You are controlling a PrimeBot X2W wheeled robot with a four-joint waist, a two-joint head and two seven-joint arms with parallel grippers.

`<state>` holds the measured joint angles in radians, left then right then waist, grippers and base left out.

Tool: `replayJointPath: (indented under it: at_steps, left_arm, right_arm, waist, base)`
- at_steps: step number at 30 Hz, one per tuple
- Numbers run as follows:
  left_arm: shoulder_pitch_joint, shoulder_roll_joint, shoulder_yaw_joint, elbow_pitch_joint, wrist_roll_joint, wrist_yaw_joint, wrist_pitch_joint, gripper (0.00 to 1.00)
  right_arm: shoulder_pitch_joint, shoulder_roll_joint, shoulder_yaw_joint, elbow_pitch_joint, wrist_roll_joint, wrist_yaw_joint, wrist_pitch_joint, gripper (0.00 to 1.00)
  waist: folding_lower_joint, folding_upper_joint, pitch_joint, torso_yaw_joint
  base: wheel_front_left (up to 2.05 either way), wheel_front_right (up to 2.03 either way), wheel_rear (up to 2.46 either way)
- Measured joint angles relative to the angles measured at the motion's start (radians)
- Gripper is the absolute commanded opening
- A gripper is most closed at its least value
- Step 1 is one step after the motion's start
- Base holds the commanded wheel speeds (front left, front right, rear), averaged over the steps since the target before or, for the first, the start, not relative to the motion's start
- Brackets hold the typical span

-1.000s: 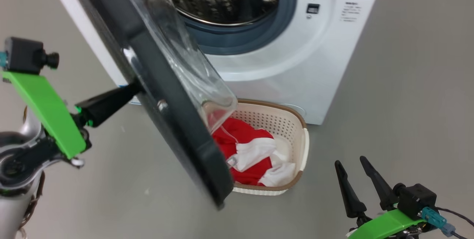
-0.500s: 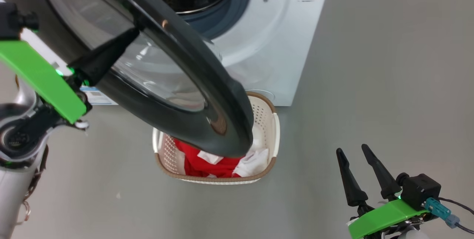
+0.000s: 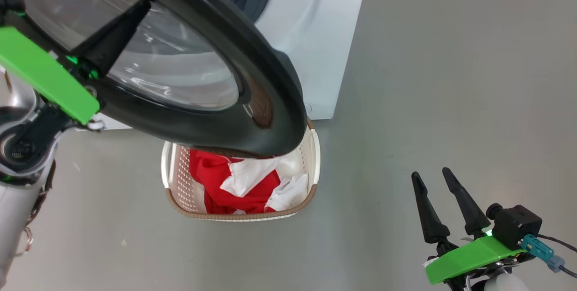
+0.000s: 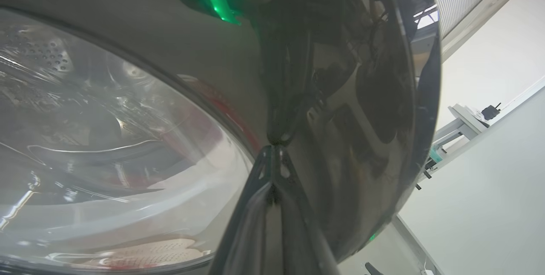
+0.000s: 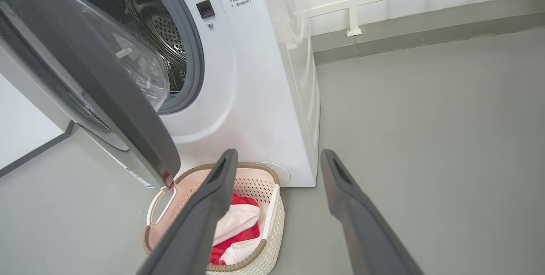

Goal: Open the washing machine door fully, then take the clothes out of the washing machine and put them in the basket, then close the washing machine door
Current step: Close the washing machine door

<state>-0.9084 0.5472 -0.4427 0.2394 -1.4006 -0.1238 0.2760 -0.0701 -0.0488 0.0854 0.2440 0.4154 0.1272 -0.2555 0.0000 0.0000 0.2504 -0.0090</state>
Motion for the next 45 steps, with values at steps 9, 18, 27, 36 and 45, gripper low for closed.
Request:
replayJointPath:
  at_steps: [9,18,27,36,45]
  left_arm:
    - [-0.072,0.010,-0.050,0.063,0.002,0.000,-0.100,0.00]
    - [-0.081,0.030,-0.105,0.077,-0.035,0.000,-0.150,0.00]
    - [0.006,0.057,-0.132,0.049,-0.074,0.000,-0.249,0.00]
    - [0.195,0.075,-0.195,0.041,-0.072,0.000,-0.388,0.31]
    - [0.341,0.076,-0.246,0.060,-0.055,-0.001,-0.506,0.89]
  right_arm:
    - [-0.020,0.000,0.002,-0.007,0.007,0.000,0.000,1.00]
    - [-0.020,0.000,0.000,-0.006,0.013,0.000,0.000,1.00]
    - [-0.012,0.000,-0.002,-0.001,-0.001,0.000,0.000,1.00]
    - [0.022,0.001,-0.012,0.004,-0.019,0.000,0.000,1.00]
    - [0.035,0.002,-0.037,0.005,-0.051,0.000,0.000,1.00]
  waist:
    - [0.0000,0.0000,0.027,-0.030]
    - [0.0000,0.0000,0.018,-0.028]
    - [0.0000,0.0000,-0.019,-0.001]
    - [0.0000,0.0000,-0.061,0.037]
    - [0.0000,0.0000,-0.090,0.072]
  base:
    - [0.00,0.00,0.00]
    - [0.00,0.00,0.00]
    - [0.00,0.00,0.00]
    - [0.00,0.00,0.00]
    - [0.00,0.00,0.00]
